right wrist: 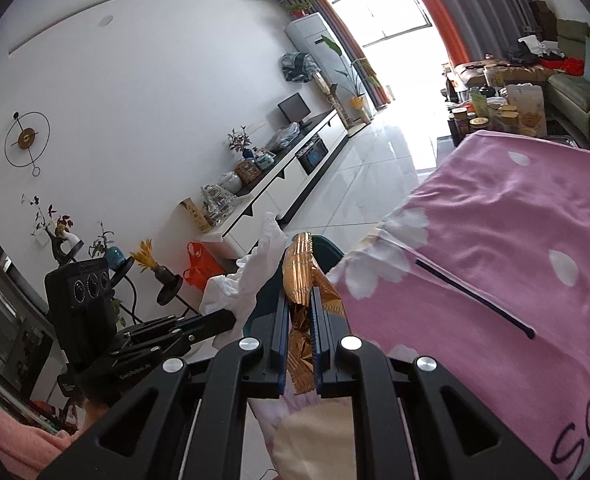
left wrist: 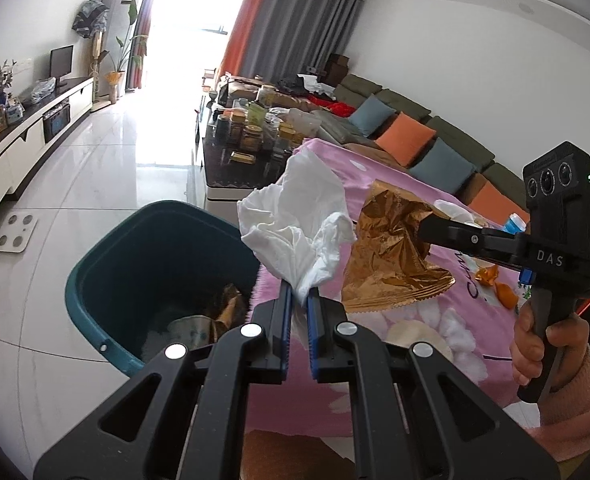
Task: Collect trash
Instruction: 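Carry the white tissue and gold wrapper over the teal bin with both grippers, then open both grippers to drop the tissue and gold wrapper into the bin, then move both grippers back over the table toward the orange peels, then grasp an orange peel with the left gripper while the right gripper grasps a white tissue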
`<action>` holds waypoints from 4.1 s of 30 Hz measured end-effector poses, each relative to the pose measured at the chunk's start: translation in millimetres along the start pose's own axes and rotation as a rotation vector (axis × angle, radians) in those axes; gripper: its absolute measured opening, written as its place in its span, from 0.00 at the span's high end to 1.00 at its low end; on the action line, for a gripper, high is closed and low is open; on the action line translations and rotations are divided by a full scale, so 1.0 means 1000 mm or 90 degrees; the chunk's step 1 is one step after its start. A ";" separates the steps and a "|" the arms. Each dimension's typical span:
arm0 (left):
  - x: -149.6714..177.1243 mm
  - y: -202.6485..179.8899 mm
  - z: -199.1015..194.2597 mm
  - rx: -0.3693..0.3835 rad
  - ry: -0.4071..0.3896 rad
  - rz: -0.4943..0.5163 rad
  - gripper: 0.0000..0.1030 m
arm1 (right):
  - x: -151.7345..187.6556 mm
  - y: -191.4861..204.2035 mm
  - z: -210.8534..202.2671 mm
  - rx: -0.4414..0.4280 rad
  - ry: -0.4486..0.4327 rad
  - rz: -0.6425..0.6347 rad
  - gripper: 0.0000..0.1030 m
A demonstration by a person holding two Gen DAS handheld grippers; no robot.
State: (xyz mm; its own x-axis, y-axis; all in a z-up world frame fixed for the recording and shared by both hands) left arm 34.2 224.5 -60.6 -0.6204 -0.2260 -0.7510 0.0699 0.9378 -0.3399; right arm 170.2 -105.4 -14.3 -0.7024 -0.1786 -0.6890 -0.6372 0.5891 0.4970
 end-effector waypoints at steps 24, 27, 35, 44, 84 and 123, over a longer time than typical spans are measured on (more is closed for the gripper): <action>0.012 0.031 -0.012 -0.057 0.002 -0.042 0.93 | -0.022 0.027 0.051 -0.015 0.029 -0.026 0.92; 0.013 0.036 -0.009 -0.069 0.007 -0.050 0.92 | -0.023 0.029 0.059 -0.010 0.036 -0.031 0.92; 0.018 0.053 -0.001 -0.084 0.025 -0.072 0.92 | -0.028 0.041 0.081 0.007 0.056 -0.049 0.92; 0.021 0.074 0.014 -0.101 0.042 -0.100 0.92 | -0.028 0.048 0.105 0.028 0.082 -0.056 0.89; 0.002 -0.072 0.031 0.084 -0.005 0.051 0.59 | 0.008 -0.009 -0.057 0.107 -0.035 -0.033 0.58; 0.016 -0.266 0.187 0.211 0.211 0.195 0.59 | 0.047 -0.173 -0.223 0.301 -0.142 0.152 0.50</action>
State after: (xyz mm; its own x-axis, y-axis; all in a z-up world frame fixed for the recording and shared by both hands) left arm 152.0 -77.6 -88.3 -0.7415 0.1884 -0.6440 0.4945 0.8022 -0.3347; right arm 176.6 -391.3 -15.5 -0.6926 0.1428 -0.7070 -0.2222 0.8903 0.3975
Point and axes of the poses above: each gripper's, at about its wrist camera, not at the fingertips, and z roughly the way its jaws point, y to its left, x to its underside, the point moved 2 cm from there along z, roughly the way its jaws point, and after that the axes turned 3 degrees about x, right-handed, at the moved point
